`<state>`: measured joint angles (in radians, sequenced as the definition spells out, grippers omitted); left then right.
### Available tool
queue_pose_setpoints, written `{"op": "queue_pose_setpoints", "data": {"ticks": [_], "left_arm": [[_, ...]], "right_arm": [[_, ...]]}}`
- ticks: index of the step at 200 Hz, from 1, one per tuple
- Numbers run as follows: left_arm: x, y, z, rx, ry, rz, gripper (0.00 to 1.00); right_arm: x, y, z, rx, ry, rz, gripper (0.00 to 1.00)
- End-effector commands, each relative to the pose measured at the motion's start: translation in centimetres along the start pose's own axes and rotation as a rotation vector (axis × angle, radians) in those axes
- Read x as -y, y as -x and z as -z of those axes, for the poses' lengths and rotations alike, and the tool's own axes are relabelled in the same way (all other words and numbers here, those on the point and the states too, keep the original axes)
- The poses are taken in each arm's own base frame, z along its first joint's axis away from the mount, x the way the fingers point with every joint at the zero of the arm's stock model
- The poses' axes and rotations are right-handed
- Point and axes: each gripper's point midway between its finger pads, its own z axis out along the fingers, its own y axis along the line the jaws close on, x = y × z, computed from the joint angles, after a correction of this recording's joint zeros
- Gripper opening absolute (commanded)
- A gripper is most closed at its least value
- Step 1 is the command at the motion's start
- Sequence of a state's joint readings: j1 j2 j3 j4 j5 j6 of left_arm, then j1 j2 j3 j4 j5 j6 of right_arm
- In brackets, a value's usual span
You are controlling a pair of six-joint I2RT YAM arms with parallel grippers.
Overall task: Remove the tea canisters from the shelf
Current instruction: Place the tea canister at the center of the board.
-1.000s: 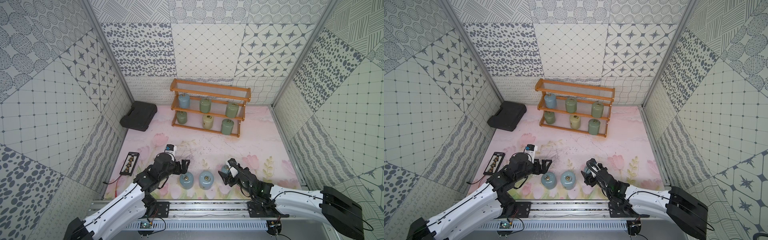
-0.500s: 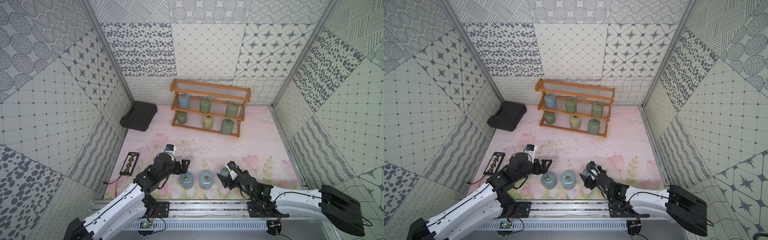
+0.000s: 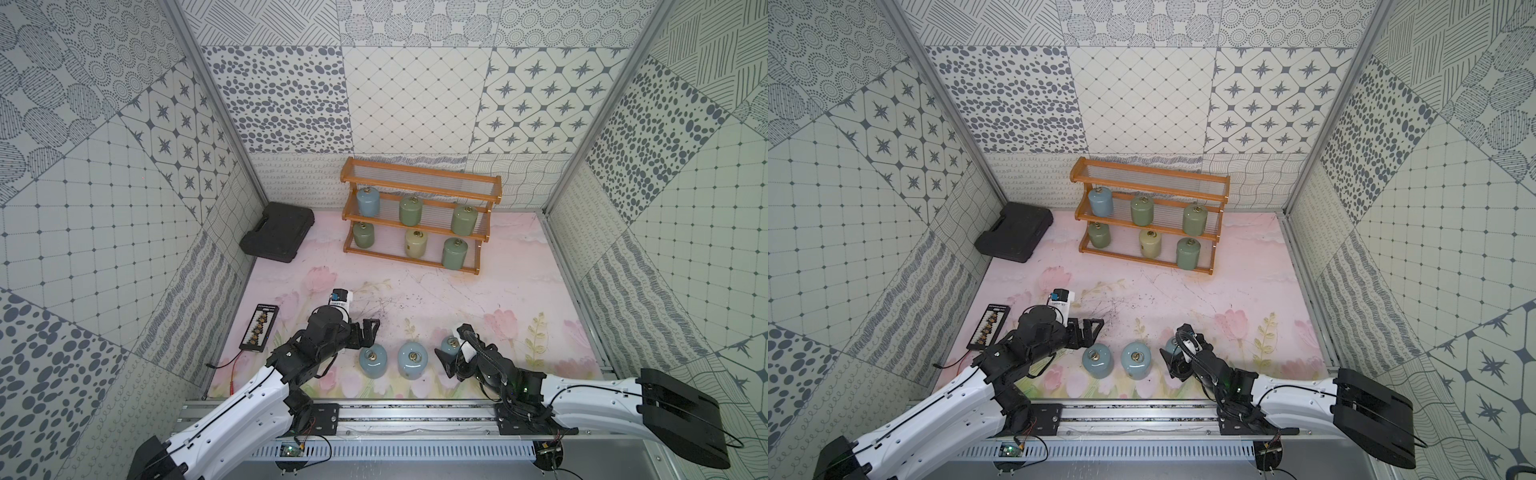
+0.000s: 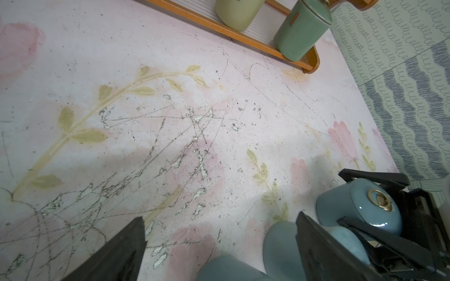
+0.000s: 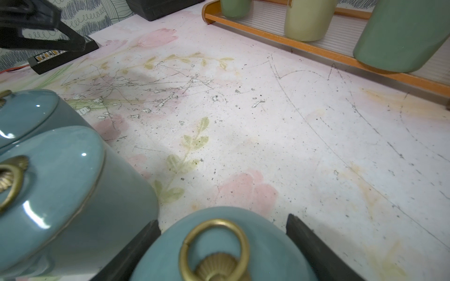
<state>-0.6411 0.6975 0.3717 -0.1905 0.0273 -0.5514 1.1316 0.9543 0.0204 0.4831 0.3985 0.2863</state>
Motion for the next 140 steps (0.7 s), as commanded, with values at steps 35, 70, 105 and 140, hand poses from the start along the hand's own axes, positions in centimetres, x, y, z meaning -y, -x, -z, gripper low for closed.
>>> {"op": "queue_pose_setpoints", "data": {"ticks": [35, 70, 105, 140], "left_arm": [[-0.14, 0.27, 0.53, 0.018, 0.005, 0.014, 1.0], [-0.32, 0.27, 0.73, 0.024, 0.012, 0.015, 1.0], [-0.39, 0.19, 0.63, 0.023, 0.014, 0.014, 1.0], [-0.37, 0.01, 0.38, 0.017, 0.01, 0.016, 1.0]], "right_arm": [[-0.13, 0.75, 0.28, 0.044, -0.002, -0.041, 0.87], [-0.02, 0.6, 0.5, 0.044, -0.014, -0.052, 0.88], [0.07, 0.47, 0.75, 0.046, -0.022, -0.061, 0.89], [0.17, 0.19, 0.88, 0.045, -0.031, -0.078, 0.89]]}}
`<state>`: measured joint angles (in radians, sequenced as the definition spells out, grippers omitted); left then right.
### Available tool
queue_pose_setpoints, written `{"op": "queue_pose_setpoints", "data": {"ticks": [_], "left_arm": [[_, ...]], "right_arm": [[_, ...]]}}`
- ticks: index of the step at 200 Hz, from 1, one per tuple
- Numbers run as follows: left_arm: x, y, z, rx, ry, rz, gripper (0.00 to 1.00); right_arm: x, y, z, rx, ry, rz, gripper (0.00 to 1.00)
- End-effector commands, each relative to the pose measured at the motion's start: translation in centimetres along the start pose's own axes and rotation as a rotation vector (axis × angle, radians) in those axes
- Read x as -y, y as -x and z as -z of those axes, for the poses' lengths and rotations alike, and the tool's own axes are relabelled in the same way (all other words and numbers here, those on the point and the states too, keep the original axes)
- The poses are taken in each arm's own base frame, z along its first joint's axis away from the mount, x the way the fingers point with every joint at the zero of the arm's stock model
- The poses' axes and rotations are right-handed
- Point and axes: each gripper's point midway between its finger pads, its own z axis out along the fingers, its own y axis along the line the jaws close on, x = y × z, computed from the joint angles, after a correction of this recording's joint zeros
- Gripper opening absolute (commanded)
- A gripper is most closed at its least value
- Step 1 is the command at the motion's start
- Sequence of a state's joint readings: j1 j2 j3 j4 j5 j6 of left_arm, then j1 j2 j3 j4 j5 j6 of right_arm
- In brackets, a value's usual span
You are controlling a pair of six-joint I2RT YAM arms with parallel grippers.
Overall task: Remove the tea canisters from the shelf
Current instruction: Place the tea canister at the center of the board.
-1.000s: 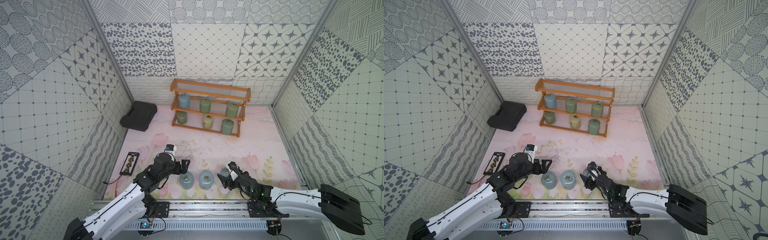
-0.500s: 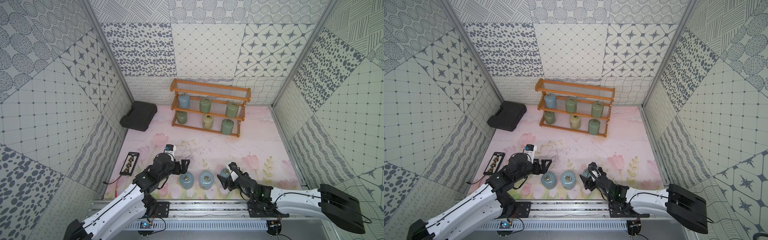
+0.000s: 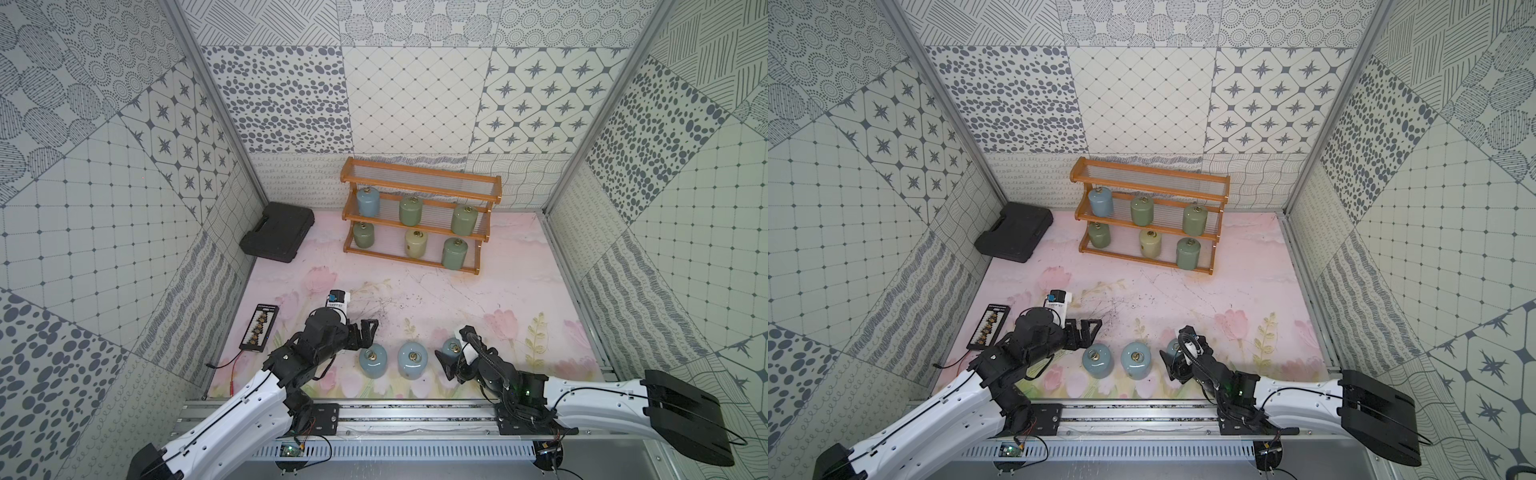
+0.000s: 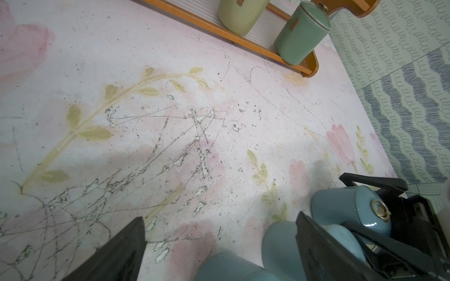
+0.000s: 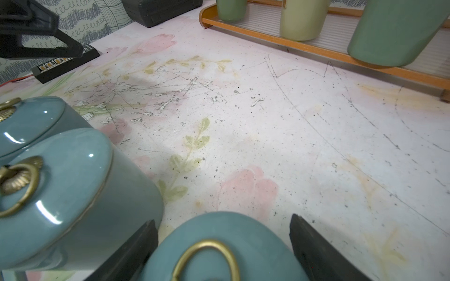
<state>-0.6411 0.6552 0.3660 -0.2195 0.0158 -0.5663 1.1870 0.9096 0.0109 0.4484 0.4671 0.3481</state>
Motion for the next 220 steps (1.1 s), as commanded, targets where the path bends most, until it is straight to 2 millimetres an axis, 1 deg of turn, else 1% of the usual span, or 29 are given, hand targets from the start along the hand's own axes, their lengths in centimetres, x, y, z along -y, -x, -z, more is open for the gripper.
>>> {"op": "queue_pose_setpoints", "data": {"ticks": [1, 81, 151, 220], "left_arm": [[-0.1, 0.1, -0.2, 0.005, 0.005, 0.001, 1.0], [-0.2, 0.3, -0.1, 0.014, 0.007, -0.004, 1.0], [-0.7, -0.3, -0.4, 0.005, 0.02, -0.009, 1.0], [-0.9, -0.5, -0.4, 0.004, 0.028, -0.016, 1.0]], "right_arm": [[0.3, 0.2, 0.3, 0.029, -0.017, -0.038, 0.89], [-0.1, -0.5, 0.6, 0.003, -0.023, -0.047, 0.89], [-1.1, -1.4, 1.3, -0.007, -0.026, -0.046, 0.86], [-0.9, -1.8, 1.7, -0.009, -0.054, -0.042, 0.87]]}}
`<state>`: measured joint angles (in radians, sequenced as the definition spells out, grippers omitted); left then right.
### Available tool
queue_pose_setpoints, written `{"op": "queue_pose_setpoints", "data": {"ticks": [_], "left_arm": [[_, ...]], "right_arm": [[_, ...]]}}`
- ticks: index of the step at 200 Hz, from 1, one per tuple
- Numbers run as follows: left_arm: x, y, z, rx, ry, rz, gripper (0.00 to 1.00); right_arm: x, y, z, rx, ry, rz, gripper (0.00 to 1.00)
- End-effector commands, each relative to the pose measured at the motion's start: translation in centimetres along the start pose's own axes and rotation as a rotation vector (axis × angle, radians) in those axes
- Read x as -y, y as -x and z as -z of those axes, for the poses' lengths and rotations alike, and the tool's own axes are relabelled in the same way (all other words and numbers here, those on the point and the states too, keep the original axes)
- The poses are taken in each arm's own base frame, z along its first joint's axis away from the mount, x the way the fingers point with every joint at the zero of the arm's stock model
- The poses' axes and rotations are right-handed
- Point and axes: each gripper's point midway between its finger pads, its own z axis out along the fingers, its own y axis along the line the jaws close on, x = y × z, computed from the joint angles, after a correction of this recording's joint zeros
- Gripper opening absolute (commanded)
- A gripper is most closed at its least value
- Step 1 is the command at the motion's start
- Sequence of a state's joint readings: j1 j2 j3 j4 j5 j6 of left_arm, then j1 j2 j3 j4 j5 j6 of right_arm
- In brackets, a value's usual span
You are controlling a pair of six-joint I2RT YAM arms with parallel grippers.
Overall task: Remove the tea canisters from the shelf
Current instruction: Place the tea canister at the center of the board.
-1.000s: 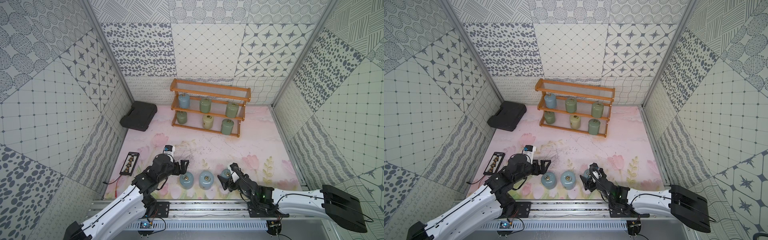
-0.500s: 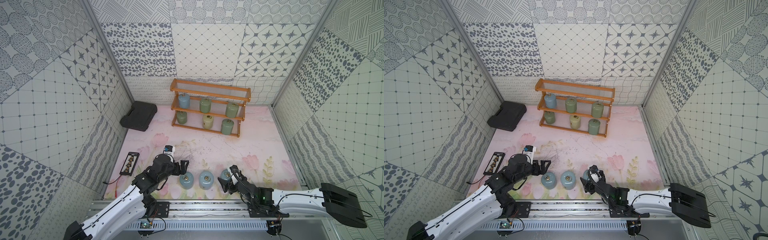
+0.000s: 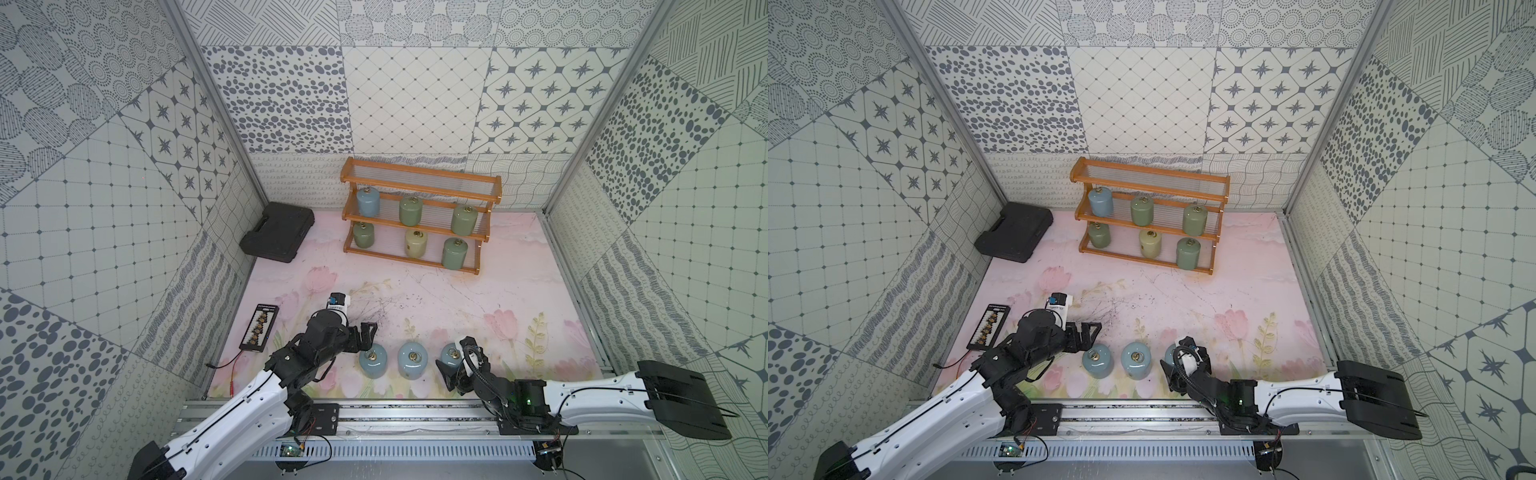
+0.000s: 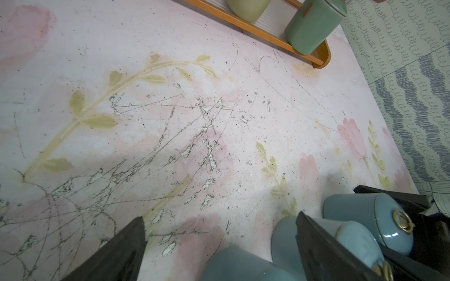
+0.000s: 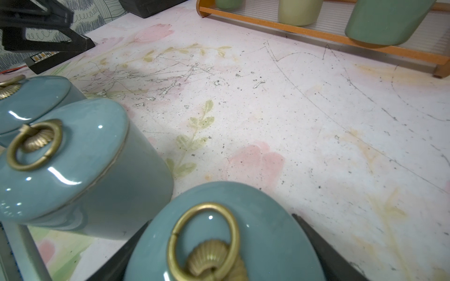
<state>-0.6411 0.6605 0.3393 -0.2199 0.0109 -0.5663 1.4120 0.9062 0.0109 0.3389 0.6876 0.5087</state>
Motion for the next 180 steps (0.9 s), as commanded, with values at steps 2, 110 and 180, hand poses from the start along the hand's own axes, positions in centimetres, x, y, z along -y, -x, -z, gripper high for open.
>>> {"op": "queue_pose_setpoints", "data": {"ticks": [2, 110, 180], "left_arm": [[-0.1, 0.6, 0.0, 0.03, 0.007, -0.016, 1.0], [0.2, 1.4, -0.1, 0.051, 0.009, -0.043, 1.0], [0.2, 2.4, -0.2, 0.067, 0.036, -0.077, 1.0]], "right_arm": [[0.3, 0.1, 0.2, 0.008, -0.021, -0.031, 0.87], [-0.3, 2.3, 0.8, 0.047, -0.004, -0.031, 0.97], [-0.7, 4.4, 1.6, 0.085, 0.017, -0.03, 0.99]]}}
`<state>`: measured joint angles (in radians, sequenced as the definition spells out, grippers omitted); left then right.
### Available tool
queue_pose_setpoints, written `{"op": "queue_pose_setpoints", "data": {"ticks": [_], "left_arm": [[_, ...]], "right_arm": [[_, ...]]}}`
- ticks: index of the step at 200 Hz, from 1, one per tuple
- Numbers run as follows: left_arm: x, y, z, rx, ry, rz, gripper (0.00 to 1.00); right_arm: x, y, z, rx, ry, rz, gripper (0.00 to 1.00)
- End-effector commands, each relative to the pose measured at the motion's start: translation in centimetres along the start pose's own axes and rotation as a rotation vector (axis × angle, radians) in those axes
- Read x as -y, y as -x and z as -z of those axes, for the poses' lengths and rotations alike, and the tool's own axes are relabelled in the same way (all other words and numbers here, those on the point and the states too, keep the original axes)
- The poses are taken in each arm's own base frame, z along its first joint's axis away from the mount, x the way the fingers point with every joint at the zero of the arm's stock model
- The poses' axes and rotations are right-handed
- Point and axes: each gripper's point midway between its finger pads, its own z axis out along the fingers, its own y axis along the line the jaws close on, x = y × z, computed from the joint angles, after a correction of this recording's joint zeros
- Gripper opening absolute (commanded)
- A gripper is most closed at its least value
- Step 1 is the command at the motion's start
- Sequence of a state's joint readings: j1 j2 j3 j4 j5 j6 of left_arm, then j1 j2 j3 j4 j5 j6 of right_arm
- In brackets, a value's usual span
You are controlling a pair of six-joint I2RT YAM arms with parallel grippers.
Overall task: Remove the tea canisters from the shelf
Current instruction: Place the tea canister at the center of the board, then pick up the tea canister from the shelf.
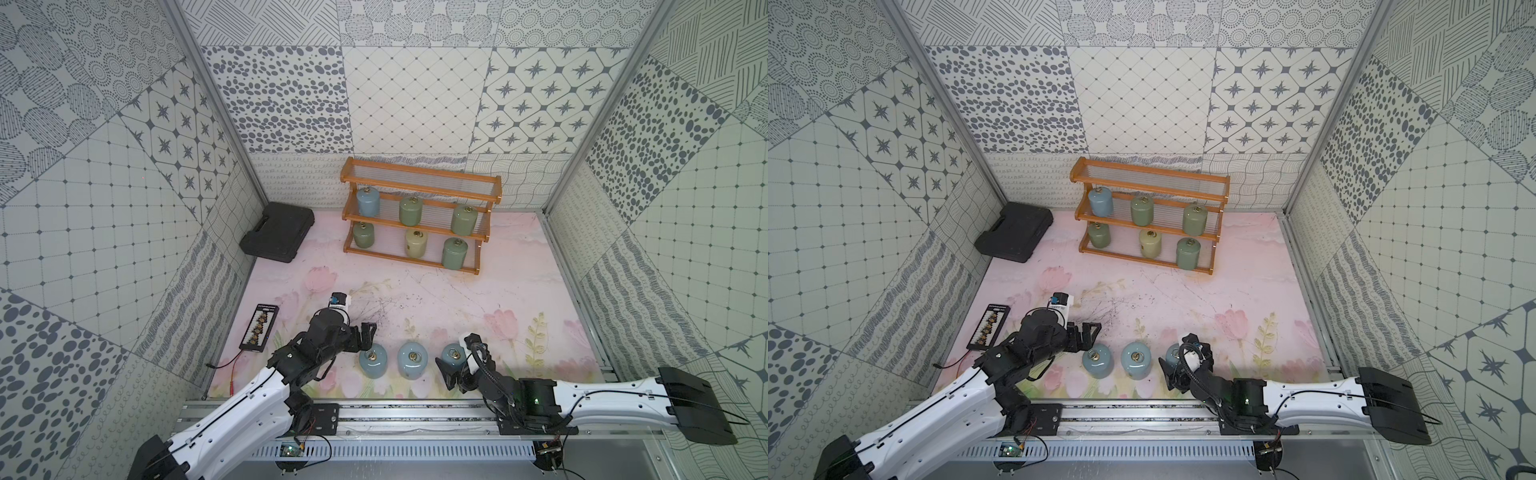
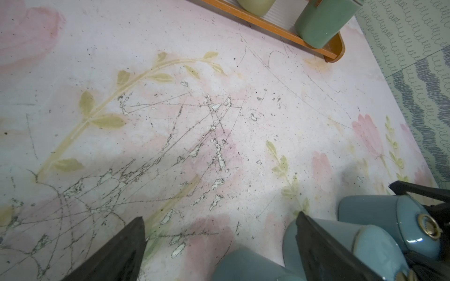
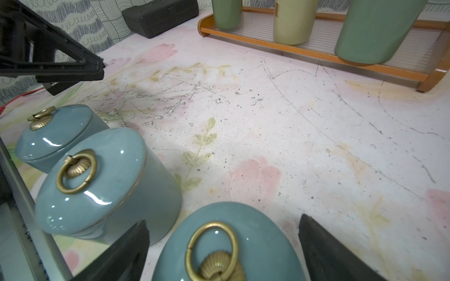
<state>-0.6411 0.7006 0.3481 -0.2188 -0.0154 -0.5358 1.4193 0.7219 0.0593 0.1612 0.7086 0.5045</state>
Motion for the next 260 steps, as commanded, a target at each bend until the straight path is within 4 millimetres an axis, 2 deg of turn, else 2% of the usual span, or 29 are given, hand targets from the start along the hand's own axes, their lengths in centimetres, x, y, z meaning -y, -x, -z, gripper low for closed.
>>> {"op": "queue_pose_setpoints", "data": {"ticks": [1, 32, 104, 136, 166, 213, 252, 257, 260], "left_arm": [[0.7, 2.5, 0.3, 0.08, 0.0, -0.046, 1.0], [0.9, 3.3, 0.2, 0.098, 0.004, -0.061, 1.0], [0.9, 3.8, -0.6, 0.092, 0.024, -0.088, 1.0], [1.0, 5.3, -0.8, 0.115, 0.053, -0.122, 1.0], [1.7, 7.8, -1.7, 0.11, 0.053, -0.145, 1.0], [3.6, 11.3, -3.9, 0.101, 0.008, -0.188, 1.0], [4.5, 11.9, -5.7, 0.1, -0.035, -0.181, 1.0], [4.6, 11.9, -5.9, 0.099, -0.042, -0.177, 1.0], [4.7, 11.9, -6.0, 0.1, -0.048, -0.175, 1.0]], "right_arm": [[-0.6, 2.0, 0.4, 0.04, 0.01, -0.001, 0.99], [-0.8, 3.2, 0.8, 0.057, 0.013, 0.006, 0.99], [-1.2, 5.8, 1.6, 0.102, 0.018, 0.002, 0.99], [-1.0, 7.6, 1.6, 0.138, -0.02, 0.016, 0.99], [-0.2, 9.4, 0.7, 0.142, -0.043, -0.009, 0.99], [2.5, 13.3, -1.6, 0.149, -0.09, -0.027, 0.99], [6.7, 17.4, -4.7, 0.135, -0.161, -0.037, 0.99], [7.4, 17.2, -5.2, 0.117, -0.172, -0.036, 0.99], [7.7, 18.3, -5.3, 0.129, -0.174, -0.04, 0.99]]}}
